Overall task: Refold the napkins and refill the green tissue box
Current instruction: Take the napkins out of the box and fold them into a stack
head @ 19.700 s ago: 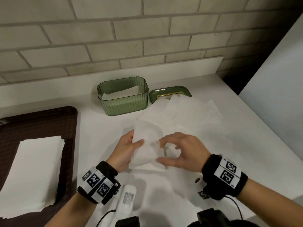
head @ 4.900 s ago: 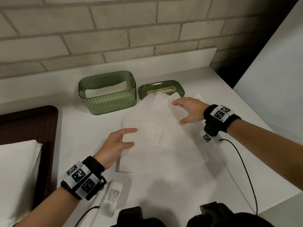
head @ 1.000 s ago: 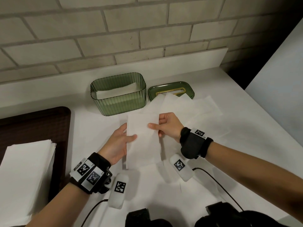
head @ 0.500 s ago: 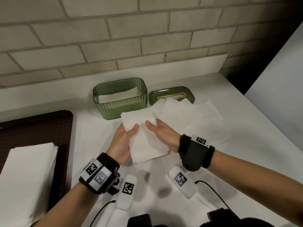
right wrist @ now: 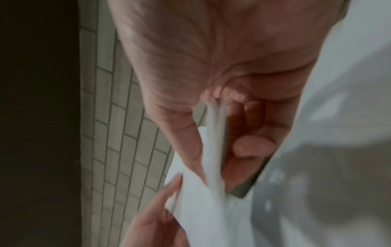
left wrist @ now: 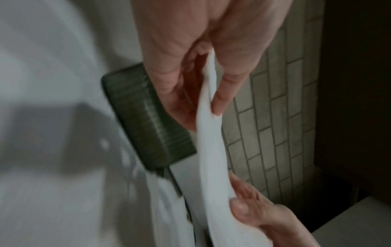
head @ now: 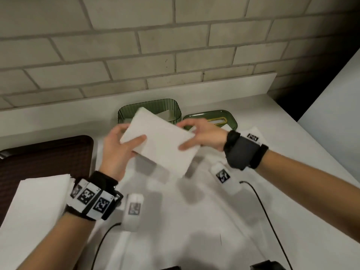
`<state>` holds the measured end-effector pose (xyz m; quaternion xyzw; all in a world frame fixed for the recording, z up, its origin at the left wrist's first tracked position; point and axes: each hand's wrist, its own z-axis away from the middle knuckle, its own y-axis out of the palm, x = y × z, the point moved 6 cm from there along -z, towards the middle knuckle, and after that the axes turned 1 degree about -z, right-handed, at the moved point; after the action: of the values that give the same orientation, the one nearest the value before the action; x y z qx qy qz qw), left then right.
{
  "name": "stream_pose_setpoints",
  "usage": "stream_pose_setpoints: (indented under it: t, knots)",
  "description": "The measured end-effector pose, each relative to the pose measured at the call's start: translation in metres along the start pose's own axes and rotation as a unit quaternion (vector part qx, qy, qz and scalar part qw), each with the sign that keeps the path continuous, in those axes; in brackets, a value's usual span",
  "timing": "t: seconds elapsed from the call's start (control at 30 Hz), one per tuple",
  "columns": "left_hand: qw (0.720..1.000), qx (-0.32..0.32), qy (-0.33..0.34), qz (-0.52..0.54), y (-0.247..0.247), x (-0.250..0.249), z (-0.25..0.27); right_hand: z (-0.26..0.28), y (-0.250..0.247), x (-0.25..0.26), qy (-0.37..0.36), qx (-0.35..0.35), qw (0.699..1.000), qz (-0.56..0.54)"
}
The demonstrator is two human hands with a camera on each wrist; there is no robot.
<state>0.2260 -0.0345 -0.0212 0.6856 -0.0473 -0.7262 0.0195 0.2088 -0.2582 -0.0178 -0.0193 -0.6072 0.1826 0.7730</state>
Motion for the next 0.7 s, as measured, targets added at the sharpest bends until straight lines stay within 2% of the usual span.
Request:
stream_pose_setpoints:
  t: [0.07,0.13,0.17,0.23,0.37,0.47,0.57,0.6,0.67,0.7]
  knots:
    - [0.996,-0.013,0.065,-0.062,-0.012,-0.021,-0.017,-0.021,-0.021,0.021,-0.029,-0.081,0.996,-0.023]
    - [0.975,-0.008,0.143,-0.169,-0.016,-0.040,-0.035,-0.043,-0.036,0.041,-0.077,-0.155,0.985,0.005]
    - [0.954,-0.003,0.176,-0.243,-0.015,-0.047,-0.045,-0.054,-0.040,0.050,-0.101,-0.187,0.977,0.029]
    - [0.889,-0.009,0.211,-0.405,-0.012,-0.052,-0.067,-0.073,-0.040,0.064,-0.140,-0.221,0.962,0.072]
    - [0.807,0.017,0.150,-0.570,-0.009,-0.038,-0.103,-0.110,-0.022,0.072,-0.156,-0.201,0.943,0.215]
    - [0.738,0.073,0.115,-0.661,-0.002,-0.023,-0.114,-0.126,-0.011,0.059,-0.115,-0.157,0.928,0.318]
    - [0.656,0.127,0.113,-0.735,0.009,-0.016,-0.112,-0.125,-0.004,0.046,-0.085,-0.119,0.905,0.399]
    - [0.631,0.138,0.111,-0.755,0.012,-0.015,-0.111,-0.123,-0.001,0.043,-0.075,-0.100,0.889,0.441]
    - [0.588,0.146,0.098,-0.790,0.012,-0.011,-0.110,-0.120,0.004,0.044,-0.068,-0.078,0.832,0.546]
    - [0.578,0.141,0.094,-0.799,0.012,-0.012,-0.110,-0.118,0.004,0.046,-0.067,-0.080,0.803,0.587]
